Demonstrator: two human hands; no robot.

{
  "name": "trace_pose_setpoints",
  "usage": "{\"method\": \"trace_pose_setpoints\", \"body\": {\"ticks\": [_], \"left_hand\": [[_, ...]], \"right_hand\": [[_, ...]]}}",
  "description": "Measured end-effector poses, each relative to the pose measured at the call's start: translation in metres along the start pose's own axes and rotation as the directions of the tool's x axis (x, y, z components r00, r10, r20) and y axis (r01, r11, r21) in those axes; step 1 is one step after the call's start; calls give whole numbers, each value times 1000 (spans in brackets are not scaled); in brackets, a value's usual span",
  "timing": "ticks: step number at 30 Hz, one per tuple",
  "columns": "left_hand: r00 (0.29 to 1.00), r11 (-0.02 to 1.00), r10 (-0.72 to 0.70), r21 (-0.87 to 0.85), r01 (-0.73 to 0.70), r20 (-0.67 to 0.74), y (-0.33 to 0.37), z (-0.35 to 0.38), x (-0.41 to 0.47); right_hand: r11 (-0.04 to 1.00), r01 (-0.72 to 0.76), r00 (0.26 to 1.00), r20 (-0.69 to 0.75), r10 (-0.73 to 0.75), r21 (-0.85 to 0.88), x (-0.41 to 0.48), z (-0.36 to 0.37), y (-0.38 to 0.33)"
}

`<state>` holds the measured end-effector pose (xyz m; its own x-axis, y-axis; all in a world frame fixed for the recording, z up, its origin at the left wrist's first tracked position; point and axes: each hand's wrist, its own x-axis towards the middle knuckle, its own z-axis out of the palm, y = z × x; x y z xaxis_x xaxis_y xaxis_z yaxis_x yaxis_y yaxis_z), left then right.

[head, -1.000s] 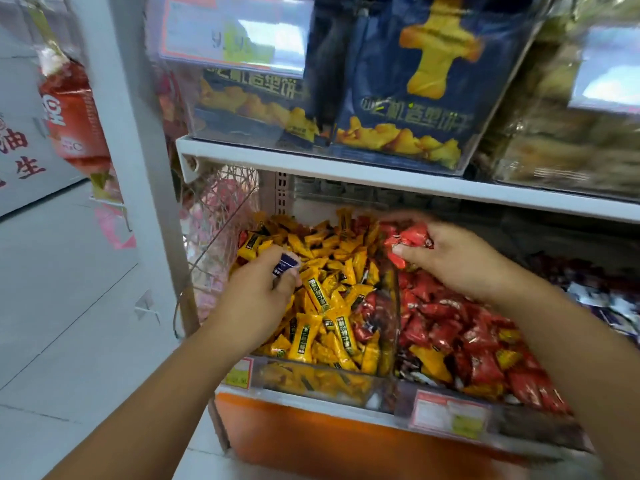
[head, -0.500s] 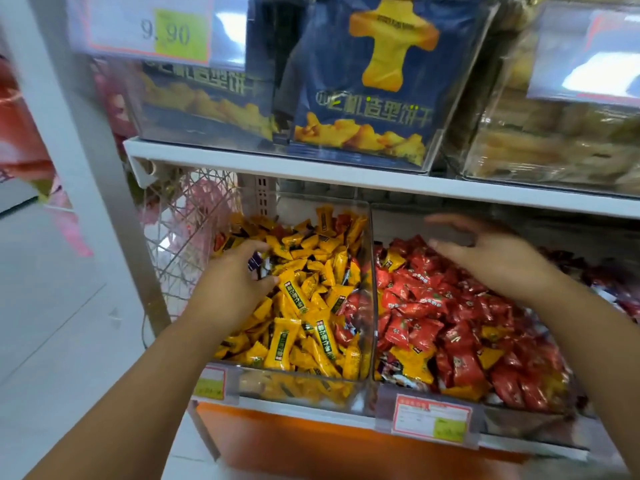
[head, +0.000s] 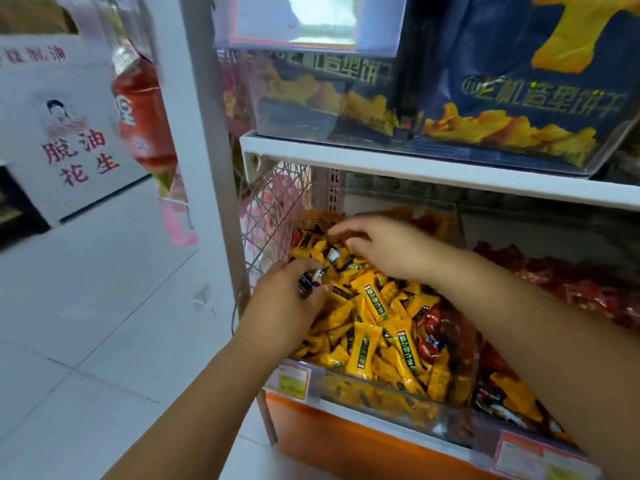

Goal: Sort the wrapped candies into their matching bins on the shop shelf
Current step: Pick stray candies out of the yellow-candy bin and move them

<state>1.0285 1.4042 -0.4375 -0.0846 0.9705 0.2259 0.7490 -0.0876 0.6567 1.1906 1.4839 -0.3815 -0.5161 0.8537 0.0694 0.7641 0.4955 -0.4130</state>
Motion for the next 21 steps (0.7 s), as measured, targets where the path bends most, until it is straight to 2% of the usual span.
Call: {"method": "trace_pose_setpoints", "body": {"ticks": [4,6,10,13,16,18,21], "left_hand": [[997,994,-73,-83,72,-9,-6,-10,-12],[996,985,-93,-148,93,10,-6,-12,-15],[994,968,-110,-226,112,22,-3,-12,-15],[994,970,-108,-221,102,-16,-2,-9,-14],[994,974,-100,-209,90,-37,1,-7,-15],[996,973,-89,-215,80,-31,2,-9,-16],[997,969,-72,-237,67,-13,0,-14,-17]], "right_hand": [[957,0,989,140,42,-289,31,16,-3],[936,0,991,129,49,-351,33,22,3],[996,-47,998,26,49,-77,19,12,11],[998,-61,998,-1,61,33,6,6,18],[998,-55,998,32,55,22,1,11,20],[998,-28,998,56,31,-53,5,17,18],[990,13,1000,10,-12,-140,9,23,13]]}}
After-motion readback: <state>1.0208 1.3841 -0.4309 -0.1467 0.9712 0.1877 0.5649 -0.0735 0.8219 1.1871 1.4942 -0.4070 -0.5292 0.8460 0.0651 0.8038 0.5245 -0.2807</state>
